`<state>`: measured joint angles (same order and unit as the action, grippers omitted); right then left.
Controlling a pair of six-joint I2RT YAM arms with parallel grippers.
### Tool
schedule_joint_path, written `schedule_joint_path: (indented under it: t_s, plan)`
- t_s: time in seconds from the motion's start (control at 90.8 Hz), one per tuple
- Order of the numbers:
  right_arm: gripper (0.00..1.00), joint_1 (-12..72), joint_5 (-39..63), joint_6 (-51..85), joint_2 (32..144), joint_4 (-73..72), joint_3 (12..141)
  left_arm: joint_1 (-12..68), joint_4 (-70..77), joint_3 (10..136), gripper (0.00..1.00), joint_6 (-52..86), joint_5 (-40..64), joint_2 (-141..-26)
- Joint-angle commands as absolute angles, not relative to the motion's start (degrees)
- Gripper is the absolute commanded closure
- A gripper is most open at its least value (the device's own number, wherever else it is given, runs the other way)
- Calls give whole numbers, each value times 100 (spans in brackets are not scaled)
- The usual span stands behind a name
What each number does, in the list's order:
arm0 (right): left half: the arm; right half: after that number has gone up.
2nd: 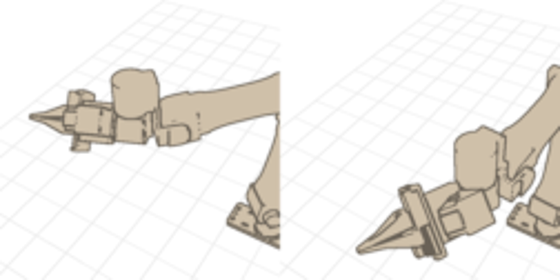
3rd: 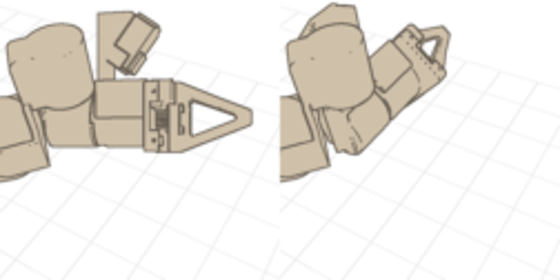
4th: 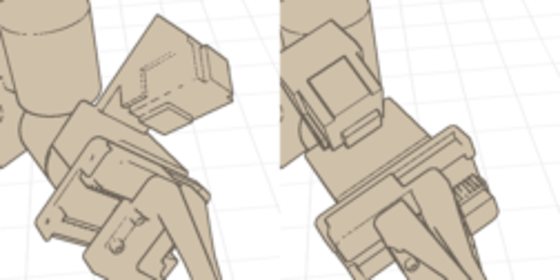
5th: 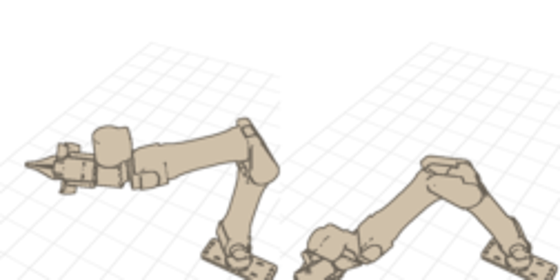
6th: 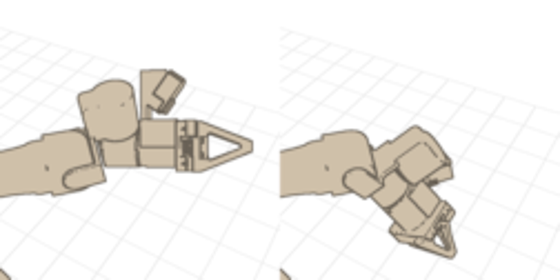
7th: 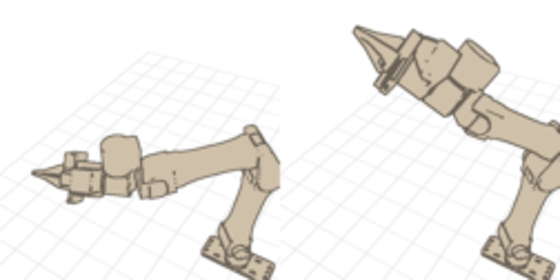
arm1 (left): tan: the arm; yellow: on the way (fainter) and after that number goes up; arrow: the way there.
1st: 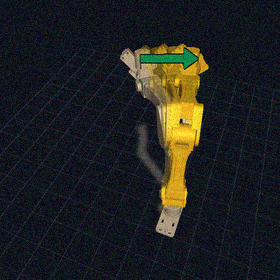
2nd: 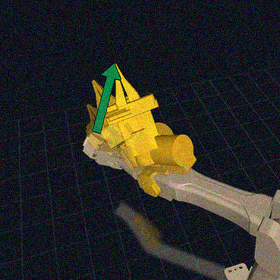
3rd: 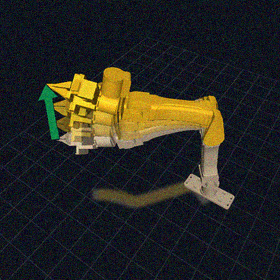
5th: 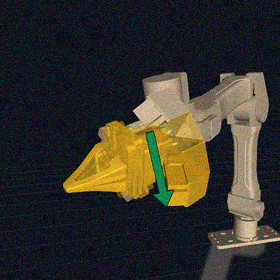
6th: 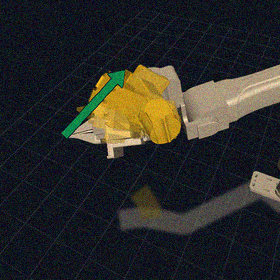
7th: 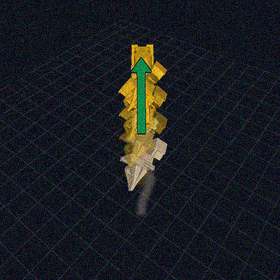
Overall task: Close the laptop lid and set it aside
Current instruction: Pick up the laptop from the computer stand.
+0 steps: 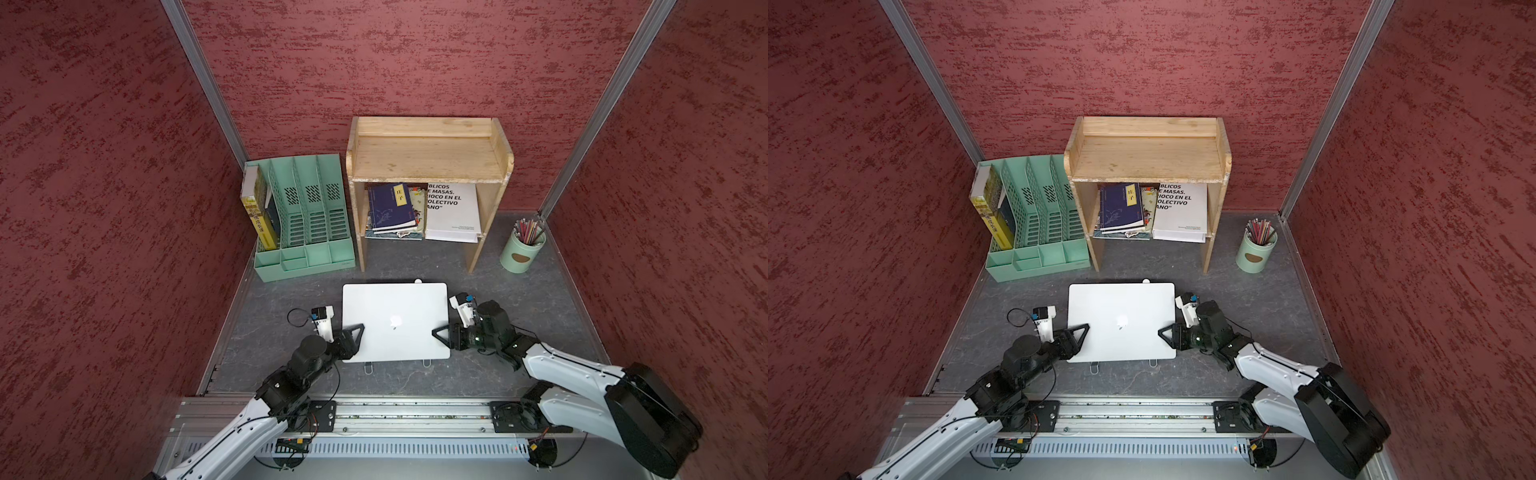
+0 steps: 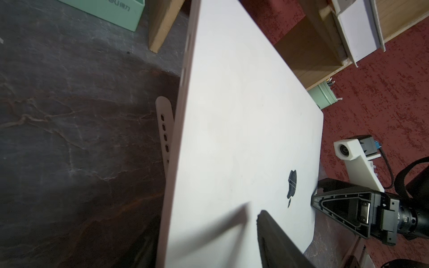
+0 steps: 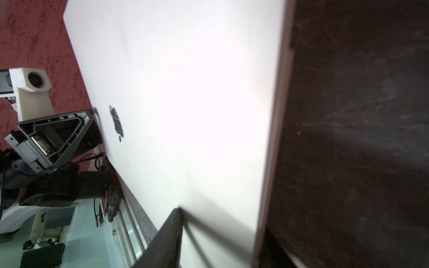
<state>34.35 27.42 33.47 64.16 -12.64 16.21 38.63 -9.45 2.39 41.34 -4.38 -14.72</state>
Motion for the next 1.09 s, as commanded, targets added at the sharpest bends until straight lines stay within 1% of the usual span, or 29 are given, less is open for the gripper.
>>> schedule_joint_path:
  t_s: [0.0, 0.132, 0.231, 0.286, 0.529, 0.815, 1.08]
  plan:
    - [56, 3528, 3146, 3314, 6252, -1669, 1698, 3970, -1471, 290, 43, 4217, 72, -1293]
    - [60, 3520, 3165, 3313, 6063, -1563, 1730, 3981, -1442, 337, 47, 4224, 104, -1342]
    - [65, 3529, 3214, 3313, 5936, -1481, 1776, 3982, -1348, 404, 51, 4204, 130, -1468]
    - [66, 3523, 3264, 3313, 5865, -1460, 1811, 3984, -1292, 456, 52, 4185, 146, -1555]
    - [66, 3528, 3637, 3361, 5654, -1357, 2062, 3998, -1220, 739, 53, 4158, 192, -1890]
    - [65, 3525, 3899, 3412, 5346, -1019, 2362, 4025, -1487, 1213, 53, 4039, 164, -1766]
    - [64, 3525, 4017, 3499, 5224, -978, 2452, 4040, -1525, 1333, 53, 4041, 241, -1880]
